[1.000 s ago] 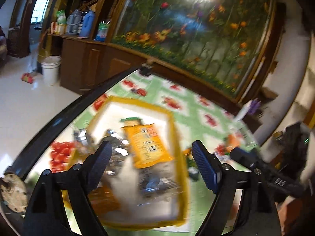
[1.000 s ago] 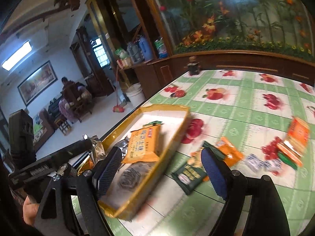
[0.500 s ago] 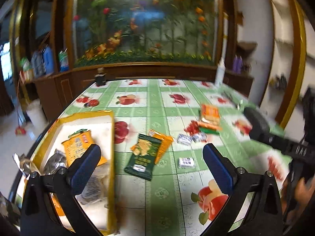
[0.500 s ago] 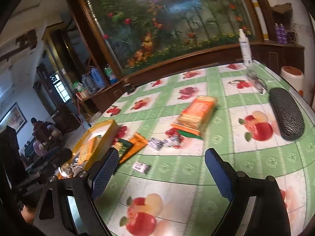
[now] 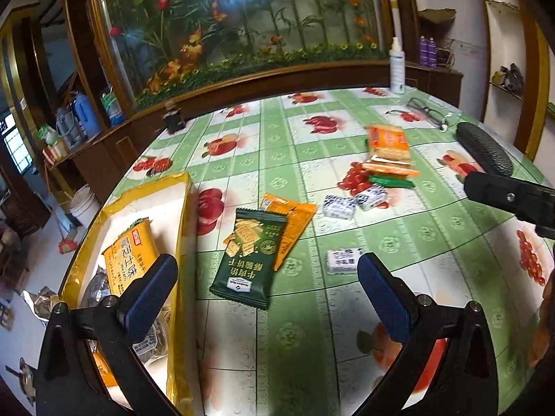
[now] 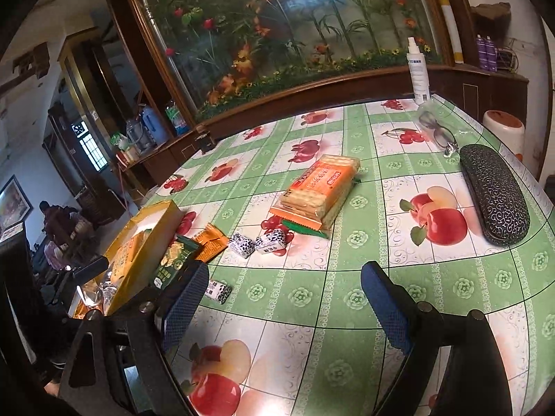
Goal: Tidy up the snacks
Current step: 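Move both open grippers back over the snacks on the table, then grasp the orange soda cracker pack with the right gripper while the left grasps the green cracker pack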
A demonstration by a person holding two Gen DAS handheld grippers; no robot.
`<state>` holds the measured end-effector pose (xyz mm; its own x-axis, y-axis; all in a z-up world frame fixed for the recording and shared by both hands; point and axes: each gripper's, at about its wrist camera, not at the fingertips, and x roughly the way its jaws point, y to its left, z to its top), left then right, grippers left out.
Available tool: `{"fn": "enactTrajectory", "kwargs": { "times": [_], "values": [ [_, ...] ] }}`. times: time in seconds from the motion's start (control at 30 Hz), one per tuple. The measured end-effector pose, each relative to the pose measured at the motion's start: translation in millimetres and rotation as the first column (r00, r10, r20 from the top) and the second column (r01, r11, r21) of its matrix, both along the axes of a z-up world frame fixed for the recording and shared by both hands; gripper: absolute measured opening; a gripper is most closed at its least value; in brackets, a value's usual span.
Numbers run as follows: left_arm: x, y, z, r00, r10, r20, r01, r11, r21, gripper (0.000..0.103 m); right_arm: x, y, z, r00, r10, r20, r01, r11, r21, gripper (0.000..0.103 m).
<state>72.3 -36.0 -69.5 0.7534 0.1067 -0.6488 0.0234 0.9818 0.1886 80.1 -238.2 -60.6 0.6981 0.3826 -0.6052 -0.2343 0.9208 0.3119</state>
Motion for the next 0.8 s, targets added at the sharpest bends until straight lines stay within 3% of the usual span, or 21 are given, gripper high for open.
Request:
{"fn": "enactTrajectory", "kwargs": {
  "times": [0.23,0.5,0.6,0.8],
  "values": [
    [24,1,-17,0.998,0.015,-0.066,-0.015,1.000,-0.002,0.103,22,3,-5,0.998,-0.056,-0.036,0.056,0.998,-0.015,0.091],
    [40,19,-23,0.995,0.083,-0.048,-0.080,0.996,0.048,0.103,52,7,-8,0.995,-0.081,-0.064,0.081,0.997,-0.006,0.091],
    [48,27,-32,0.993,0.068,-0.092,-0.064,0.997,0.043,0.103,70,13,-10,0.994,-0.085,-0.071,0.084,0.996,-0.006,0.091],
    [49,23,-31,0.995,0.053,-0.085,-0.047,0.996,0.069,0.103,107,26,-17,0.988,-0.123,-0.091,0.120,0.992,-0.046,0.091]
  ]
}}
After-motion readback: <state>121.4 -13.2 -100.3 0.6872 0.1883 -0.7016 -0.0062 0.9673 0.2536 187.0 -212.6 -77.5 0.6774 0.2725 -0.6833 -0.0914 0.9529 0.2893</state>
